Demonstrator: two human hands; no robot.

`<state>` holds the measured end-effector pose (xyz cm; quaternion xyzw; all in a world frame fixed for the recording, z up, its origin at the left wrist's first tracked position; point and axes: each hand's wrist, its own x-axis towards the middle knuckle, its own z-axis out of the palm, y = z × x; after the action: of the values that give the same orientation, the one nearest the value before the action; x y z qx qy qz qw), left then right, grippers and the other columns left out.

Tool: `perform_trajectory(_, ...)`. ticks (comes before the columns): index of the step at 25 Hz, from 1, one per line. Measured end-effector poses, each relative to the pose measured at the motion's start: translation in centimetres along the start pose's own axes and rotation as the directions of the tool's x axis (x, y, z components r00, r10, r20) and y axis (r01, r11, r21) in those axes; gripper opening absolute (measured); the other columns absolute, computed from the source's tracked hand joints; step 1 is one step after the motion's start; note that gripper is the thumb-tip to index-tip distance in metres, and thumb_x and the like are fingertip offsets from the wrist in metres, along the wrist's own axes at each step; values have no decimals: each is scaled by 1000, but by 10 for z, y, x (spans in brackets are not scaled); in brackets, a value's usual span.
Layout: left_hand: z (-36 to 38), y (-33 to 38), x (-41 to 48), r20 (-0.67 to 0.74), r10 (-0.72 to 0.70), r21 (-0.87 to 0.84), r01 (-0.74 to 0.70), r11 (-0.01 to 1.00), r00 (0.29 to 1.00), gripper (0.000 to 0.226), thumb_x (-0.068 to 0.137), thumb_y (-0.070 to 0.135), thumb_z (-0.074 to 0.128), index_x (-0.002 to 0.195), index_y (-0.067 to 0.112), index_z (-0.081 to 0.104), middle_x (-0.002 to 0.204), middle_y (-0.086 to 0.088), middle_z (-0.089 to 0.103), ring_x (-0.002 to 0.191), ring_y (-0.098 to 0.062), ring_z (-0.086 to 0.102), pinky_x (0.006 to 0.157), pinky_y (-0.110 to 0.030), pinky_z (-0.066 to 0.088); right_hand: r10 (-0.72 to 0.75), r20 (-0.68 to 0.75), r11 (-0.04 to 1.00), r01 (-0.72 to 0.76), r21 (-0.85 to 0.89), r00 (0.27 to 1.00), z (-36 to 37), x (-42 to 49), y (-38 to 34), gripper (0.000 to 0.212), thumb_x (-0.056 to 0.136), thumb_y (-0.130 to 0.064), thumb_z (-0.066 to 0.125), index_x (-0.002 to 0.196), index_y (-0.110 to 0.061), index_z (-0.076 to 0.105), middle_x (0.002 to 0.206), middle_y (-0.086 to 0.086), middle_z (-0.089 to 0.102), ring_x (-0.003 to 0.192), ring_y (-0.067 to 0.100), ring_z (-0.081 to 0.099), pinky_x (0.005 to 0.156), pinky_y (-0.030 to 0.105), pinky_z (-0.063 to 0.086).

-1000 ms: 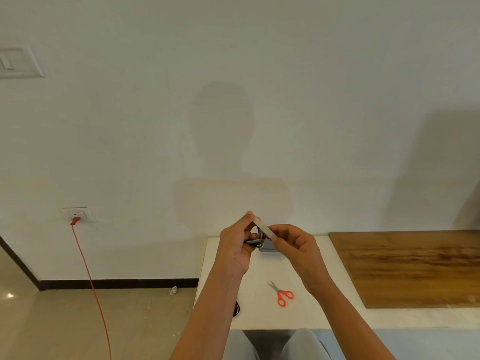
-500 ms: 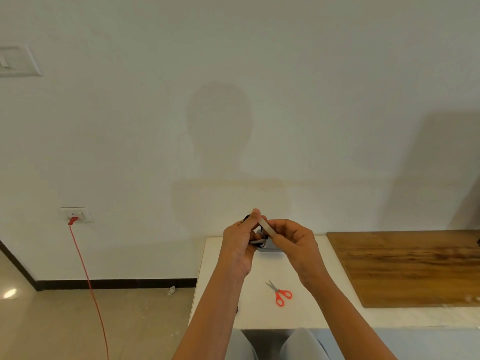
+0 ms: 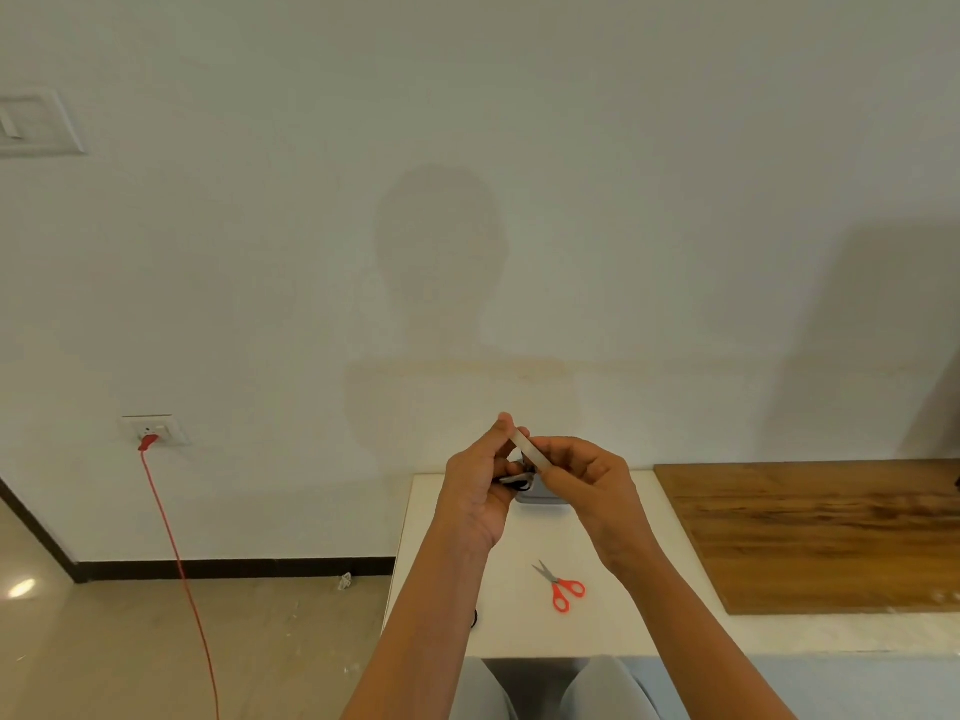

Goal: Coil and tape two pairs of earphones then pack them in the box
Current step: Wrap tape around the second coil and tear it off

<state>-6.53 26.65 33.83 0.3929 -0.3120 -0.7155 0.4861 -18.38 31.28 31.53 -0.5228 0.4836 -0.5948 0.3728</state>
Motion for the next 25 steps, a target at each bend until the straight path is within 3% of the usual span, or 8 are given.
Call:
perform_trajectory(3, -2, 5, -1, 20, -40, -31, 40, 999, 999, 26, 90, 27, 62, 89, 1, 65, 61, -3, 64, 50, -15, 51, 55, -29, 50, -10, 49, 1000, 11, -11, 999, -6, -1, 0, 43, 86, 9, 51, 99, -27, 71, 96, -8, 74, 95, 13, 67, 79, 20, 54)
perform_trajectory(7, -6, 6, 5, 73, -72, -63, 77, 995, 995, 35, 91, 31, 60, 107, 0, 60, 94, -15, 62, 59, -18, 53, 53, -27, 53, -1, -13, 1000, 1, 16, 1000, -7, 0, 0, 22, 86, 1, 59, 88, -18, 70, 81, -1, 70, 78, 16, 62, 66, 17, 53)
perform_trajectory(9, -5, 3, 5, 79, -56, -40, 60, 997, 995, 36, 89, 34, 60, 103, 1, 63, 90, -11, 65, 53, -15, 55, 54, -27, 52, 2, -65, 1000, -1, 18, 998, -5, 2, 0, 17, 86, -2, 60, 85, -17, 69, 77, 4, 67, 73, 15, 59, 64, 17, 51)
perform_trajectory(12, -1, -2, 0, 3, 17, 67, -17, 998, 1000, 37, 87, 37, 62, 94, 1, 69, 85, -7, 71, 48, -12, 55, 61, -30, 52, 12, -119, 999, -9, 32, 993, -3, 7, 1, 14, 86, -4, 60, 84, -15, 69, 79, 7, 69, 77, 24, 62, 72, 28, 52)
perform_trajectory(15, 1, -9, -5, -23, 65, 180, -60, 982, 998, 31, 85, 31, 68, 95, 2, 69, 62, 1, 67, 49, -11, 55, 60, -28, 51, 42, -123, 997, -34, 65, 992, -3, 9, -1, 7, 85, -7, 64, 84, -11, 69, 80, 12, 69, 76, 24, 62, 73, 31, 53)
perform_trajectory(18, 1, -10, -7, -48, 73, 163, -65, 985, 996, 27, 84, 25, 70, 98, 2, 68, 53, 5, 61, 52, -11, 54, 56, -25, 50, 64, -105, 996, -56, 75, 992, -1, 7, 0, 10, 85, -6, 61, 85, -11, 70, 81, 16, 69, 75, 22, 61, 69, 28, 52)
perform_trajectory(21, 1, -9, -7, -29, 59, 126, -55, 991, 998, 27, 85, 22, 69, 101, 1, 65, 48, 8, 59, 43, -7, 56, 50, -22, 49, 75, -92, 994, -67, 82, 993, -2, 6, 6, 17, 86, -1, 57, 88, -12, 70, 85, 19, 69, 79, 27, 60, 73, 31, 51)
perform_trajectory(25, 3, -11, -8, -16, 48, 131, -45, 990, 999, 21, 84, 23, 70, 94, 4, 67, 52, 6, 61, 49, -9, 54, 54, -25, 49, 99, -119, 993, -89, 83, 988, 1, 7, 2, 5, 86, -11, 63, 84, -7, 66, 81, 21, 65, 75, 25, 59, 70, 29, 50)
